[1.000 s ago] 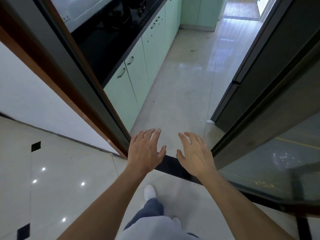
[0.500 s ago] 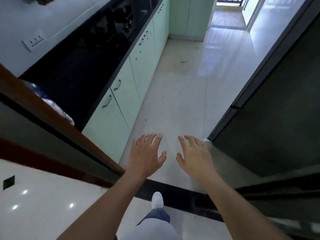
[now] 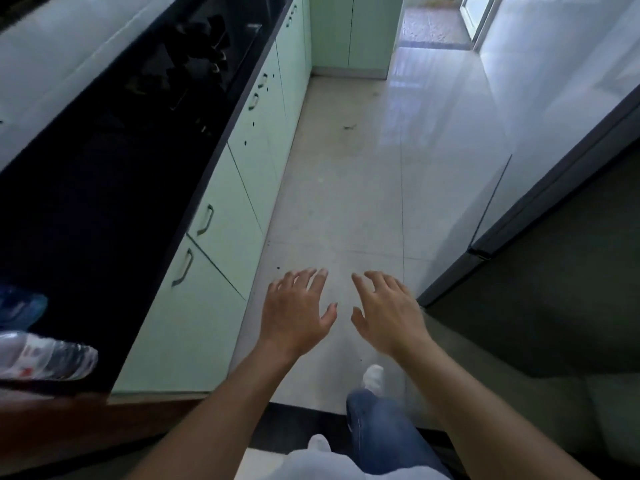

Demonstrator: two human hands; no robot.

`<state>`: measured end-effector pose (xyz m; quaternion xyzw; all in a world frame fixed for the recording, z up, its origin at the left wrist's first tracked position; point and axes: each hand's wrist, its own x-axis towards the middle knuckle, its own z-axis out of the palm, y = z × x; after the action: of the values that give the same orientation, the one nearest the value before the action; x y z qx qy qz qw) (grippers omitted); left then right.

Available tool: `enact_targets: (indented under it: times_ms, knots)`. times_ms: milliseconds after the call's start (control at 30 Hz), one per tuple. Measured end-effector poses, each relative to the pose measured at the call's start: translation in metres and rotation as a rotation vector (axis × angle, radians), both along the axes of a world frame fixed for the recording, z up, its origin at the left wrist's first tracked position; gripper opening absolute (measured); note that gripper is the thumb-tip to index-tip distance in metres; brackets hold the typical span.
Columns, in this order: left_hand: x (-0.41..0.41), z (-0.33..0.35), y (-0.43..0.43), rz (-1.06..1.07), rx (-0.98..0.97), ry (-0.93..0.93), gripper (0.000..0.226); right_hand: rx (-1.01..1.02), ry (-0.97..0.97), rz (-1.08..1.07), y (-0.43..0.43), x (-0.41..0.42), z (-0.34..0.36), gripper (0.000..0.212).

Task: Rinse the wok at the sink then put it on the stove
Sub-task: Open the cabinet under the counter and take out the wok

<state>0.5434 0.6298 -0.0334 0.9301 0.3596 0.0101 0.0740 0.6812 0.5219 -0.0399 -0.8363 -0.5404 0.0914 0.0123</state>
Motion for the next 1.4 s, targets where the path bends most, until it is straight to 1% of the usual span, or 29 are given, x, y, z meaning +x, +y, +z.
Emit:
enact_targets:
  times_ms: [233,367,500,667,767,933,1100,1300,1400]
  knots:
    - [0.073,-0.011,0.079,0.094,0.006,0.037,0.064,0.024,0.029,0.094,0.093,0.087,-0.003,0.067]
    - [0.119,-0.011,0.128,0.211,-0.016,0.062,0.063,0.041,0.050,0.129,0.145,0.146,0.002,0.066]
    - [0.162,-0.007,0.173,0.330,-0.022,0.045,0.064,0.054,0.068,0.184,0.198,0.200,0.007,0.065]
    - [0.179,-0.002,0.211,0.447,-0.009,0.040,0.063,0.058,0.064,0.316,0.261,0.231,0.001,0.063]
    - [0.165,-0.005,0.221,0.543,-0.024,0.053,0.063,0.064,0.083,0.418,0.294,0.224,-0.005,0.062]
    - [0.122,-0.013,0.228,0.762,-0.056,0.064,0.067,0.074,0.121,0.620,0.345,0.184,-0.013,0.062]
    - [0.078,-0.032,0.236,0.963,-0.108,0.053,0.065,0.061,0.089,0.810,0.388,0.136,-0.020,0.062]
    - [0.029,-0.053,0.246,1.125,-0.191,0.024,0.064,0.041,0.067,0.988,0.435,0.091,-0.031,0.060]
    - [0.005,-0.063,0.249,1.195,-0.224,0.029,0.064,0.034,0.103,1.032,0.457,0.064,-0.045,0.061]
